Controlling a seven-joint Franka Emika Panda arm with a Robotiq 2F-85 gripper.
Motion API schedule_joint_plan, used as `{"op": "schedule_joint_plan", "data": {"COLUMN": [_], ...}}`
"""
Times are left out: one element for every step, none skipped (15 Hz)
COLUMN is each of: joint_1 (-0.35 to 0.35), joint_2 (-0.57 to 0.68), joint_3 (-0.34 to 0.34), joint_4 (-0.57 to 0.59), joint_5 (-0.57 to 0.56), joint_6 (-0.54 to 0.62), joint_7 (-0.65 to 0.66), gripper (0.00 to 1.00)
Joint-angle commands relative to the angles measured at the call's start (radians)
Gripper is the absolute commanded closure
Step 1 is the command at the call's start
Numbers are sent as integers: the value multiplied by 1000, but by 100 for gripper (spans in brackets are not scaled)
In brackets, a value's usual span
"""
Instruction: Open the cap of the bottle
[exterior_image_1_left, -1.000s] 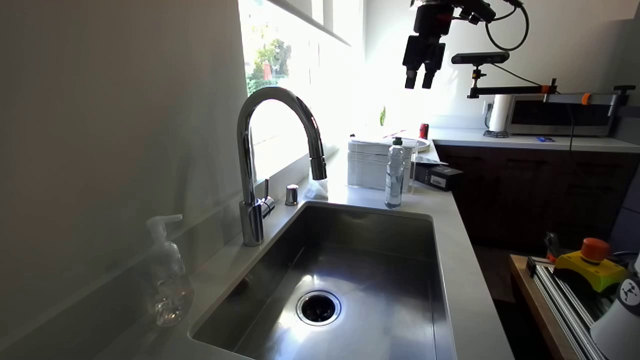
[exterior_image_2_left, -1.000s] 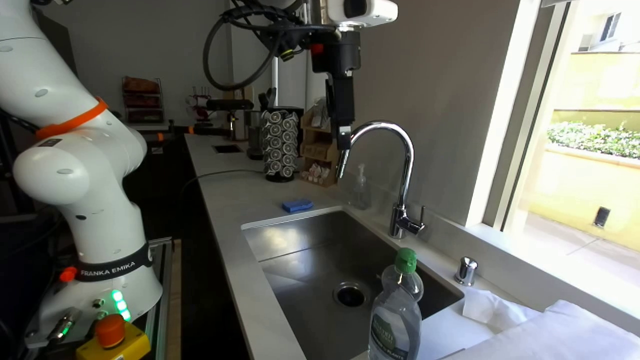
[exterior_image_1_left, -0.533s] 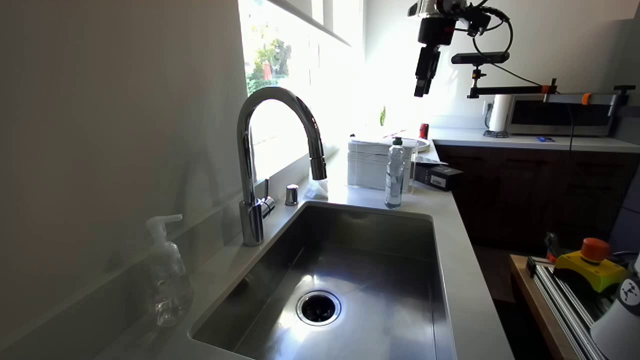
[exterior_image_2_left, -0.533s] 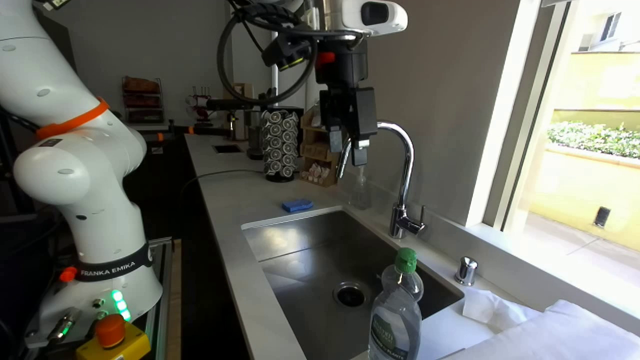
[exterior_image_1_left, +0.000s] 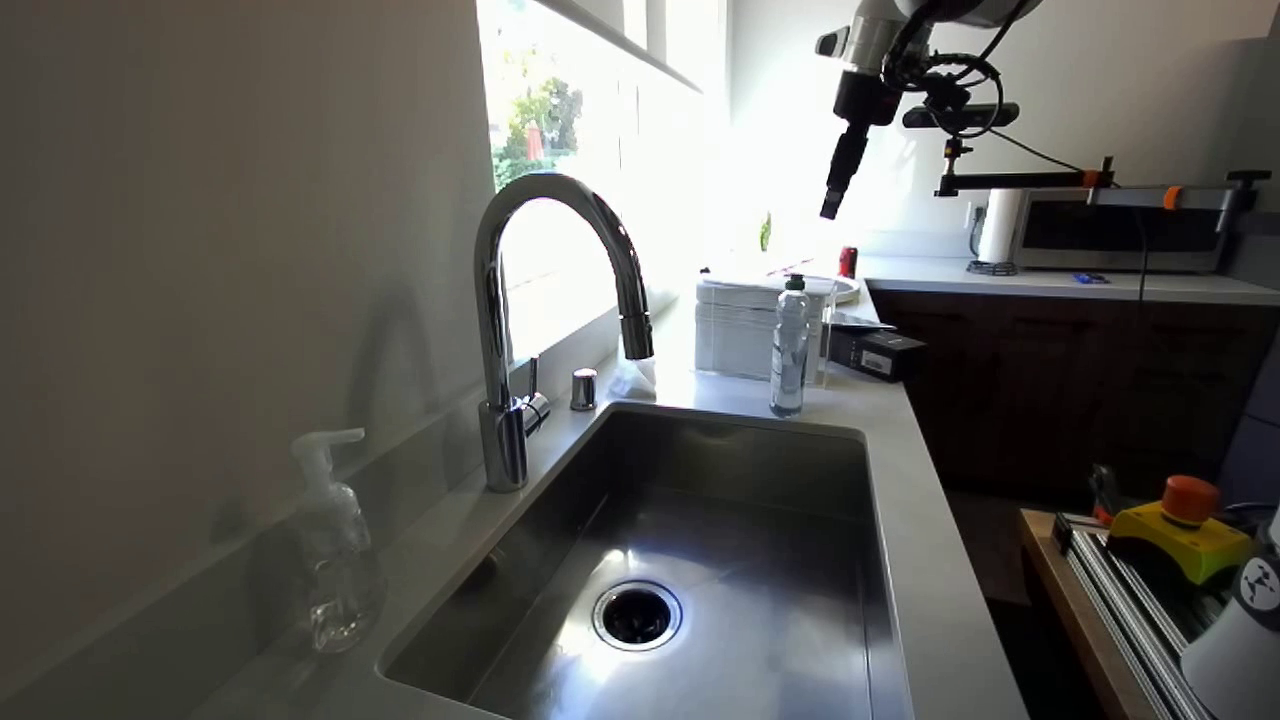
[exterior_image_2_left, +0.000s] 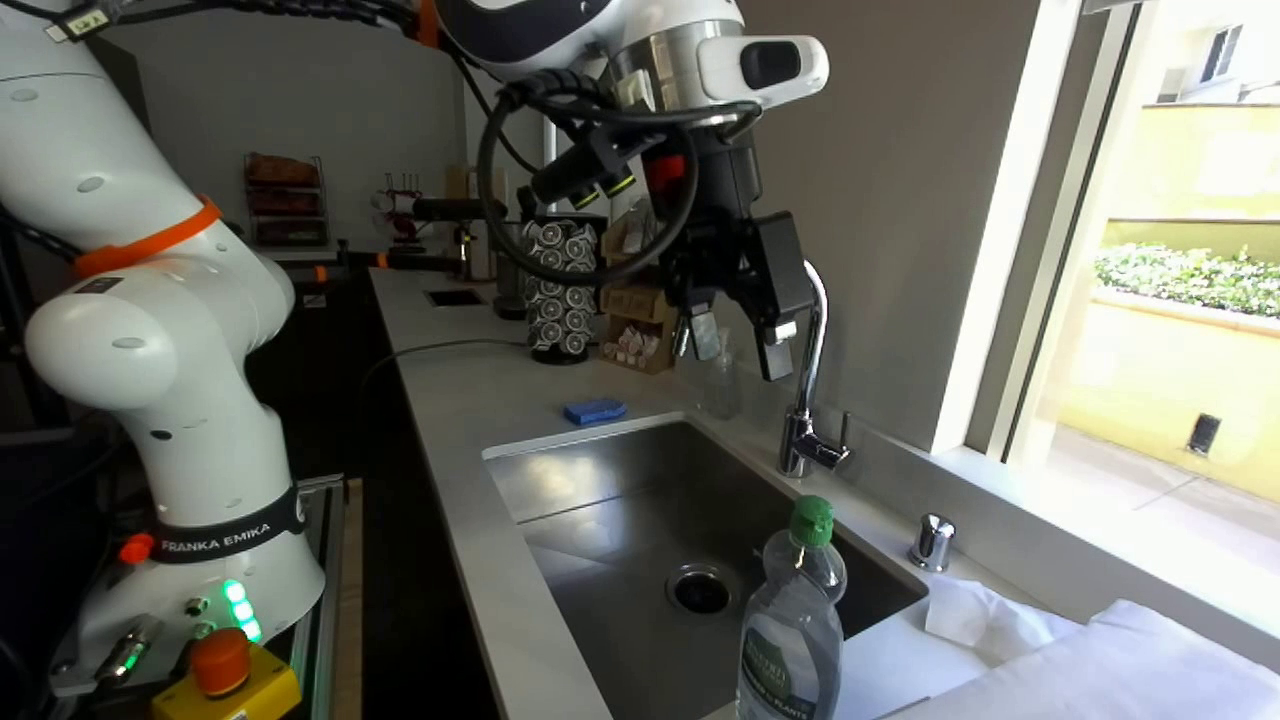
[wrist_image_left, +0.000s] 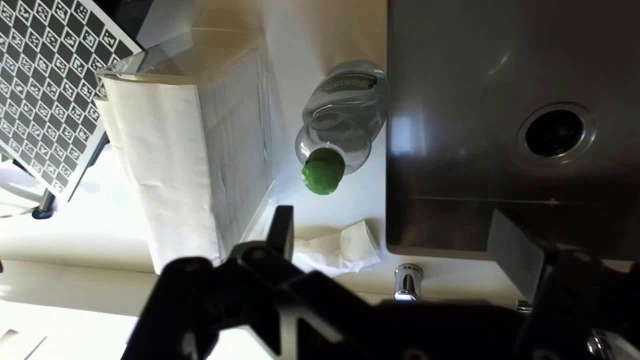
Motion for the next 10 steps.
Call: {"op": "schedule_joint_plan", "data": {"joint_1": [-16,-20,-26,-33,-45,-49,-33,-39,-42,-43], "joint_2": [6,8,15,23,38,42,27,34,40,44], "joint_3": [-13,-15,-16,-17,-15,-17,-14,-15,-15,-15], "joint_4": [-50,-57,-62,-68,-67,-71,-52,-53,-53,-53], "joint_5": [-41,-44,-52,-63,-79,-83,-49,-53,-54,-55], "joint_6": [73,80,86,99,110,118,77,82,86,89], "joint_7": [-29,-30,-28,-24,-11,-7,-17,-17,-17,-17], "gripper": [0,0,0,0,0,0,0,0,0,0]}}
